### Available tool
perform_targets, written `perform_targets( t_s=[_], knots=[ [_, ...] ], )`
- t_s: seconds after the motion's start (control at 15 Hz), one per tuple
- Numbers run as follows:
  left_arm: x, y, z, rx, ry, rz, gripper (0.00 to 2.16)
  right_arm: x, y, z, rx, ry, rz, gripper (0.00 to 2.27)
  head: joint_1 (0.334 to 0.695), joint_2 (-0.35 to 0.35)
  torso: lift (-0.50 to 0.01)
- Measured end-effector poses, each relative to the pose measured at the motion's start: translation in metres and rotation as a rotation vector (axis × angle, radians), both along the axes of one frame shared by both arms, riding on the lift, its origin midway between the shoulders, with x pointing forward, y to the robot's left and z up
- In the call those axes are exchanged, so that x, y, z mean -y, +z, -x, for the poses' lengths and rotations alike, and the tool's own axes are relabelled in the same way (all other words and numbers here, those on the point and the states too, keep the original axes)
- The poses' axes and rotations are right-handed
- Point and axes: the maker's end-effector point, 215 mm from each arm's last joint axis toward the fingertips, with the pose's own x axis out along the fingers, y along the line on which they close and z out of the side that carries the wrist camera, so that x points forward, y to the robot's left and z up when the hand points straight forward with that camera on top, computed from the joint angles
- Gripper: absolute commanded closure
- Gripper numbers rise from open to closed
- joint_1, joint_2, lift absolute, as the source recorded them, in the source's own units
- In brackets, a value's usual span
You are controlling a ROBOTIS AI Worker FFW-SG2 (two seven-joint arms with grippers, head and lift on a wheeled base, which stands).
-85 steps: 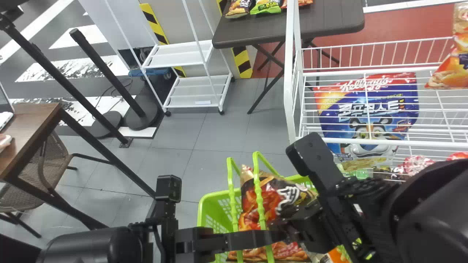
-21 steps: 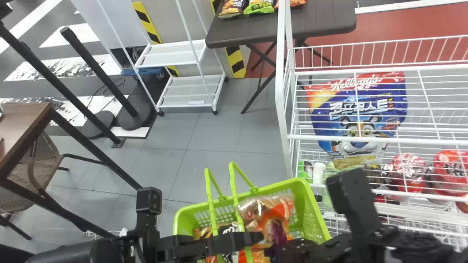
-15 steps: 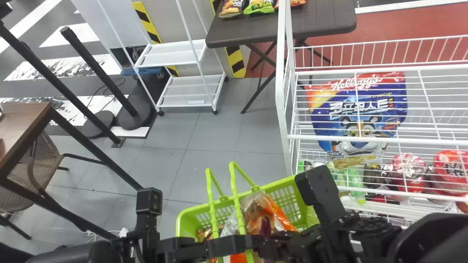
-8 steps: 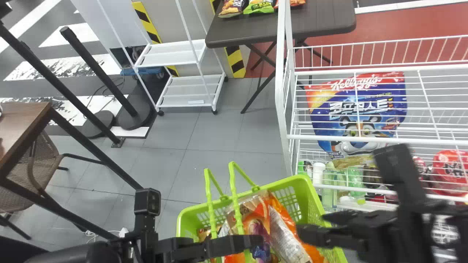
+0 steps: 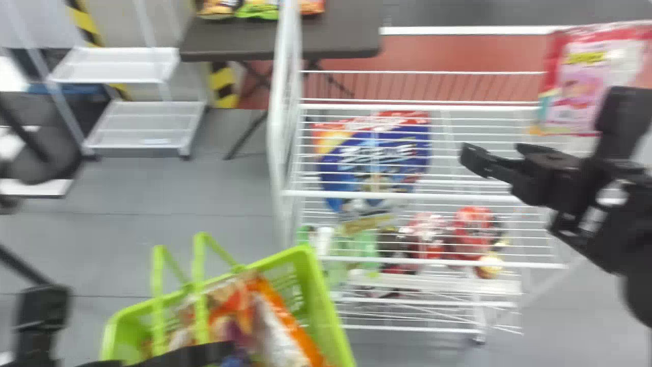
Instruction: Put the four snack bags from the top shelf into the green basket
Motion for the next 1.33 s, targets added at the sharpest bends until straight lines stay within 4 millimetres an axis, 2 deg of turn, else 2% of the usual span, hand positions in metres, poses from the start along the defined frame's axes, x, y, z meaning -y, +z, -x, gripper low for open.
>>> perform_targets(
  t_s=[0.2, 0.47, 0.67, 0.87, 1.13, 1.2, 1.33],
  knots=[
    [-0.002, -0.001, 0.005, -0.008, 0.006, -0.003, 2.15, 0.05, -0.008, -0.055, 0.049, -0.126, 0.09, 0.03, 0.695, -0.156, 0.0],
    [-0.013, -0.003, 0.008, -0.013, 0.032, -0.009, 2.15, 0.103, -0.02, -0.103, 0.034, -0.237, 0.166, 0.04, 0.695, -0.201, 0.0],
    [-0.022, -0.004, 0.007, -0.015, 0.054, -0.016, 2.15, 0.145, -0.029, -0.115, 0.002, -0.308, 0.224, 0.04, 0.695, -0.236, 0.0],
    [-0.026, -0.004, 0.006, -0.01, 0.063, -0.021, 2.15, 0.177, -0.036, -0.124, -0.033, -0.346, 0.263, 0.04, 0.695, -0.271, 0.0],
    [-0.029, -0.009, 0.001, -0.012, 0.07, -0.025, 2.15, 0.2, -0.03, -0.15, -0.026, -0.378, 0.34, 0.06, 0.695, -0.284, 0.0],
    [-0.032, -0.011, 0.001, -0.012, 0.074, -0.027, 2.15, 0.201, -0.029, -0.158, -0.02, -0.377, 0.348, 0.17, 0.695, -0.283, 0.0],
    [-0.036, -0.013, -0.001, -0.014, 0.084, -0.03, 2.15, 0.201, -0.03, -0.168, -0.021, -0.374, 0.345, 0.77, 0.695, -0.272, 0.0]
  ],
)
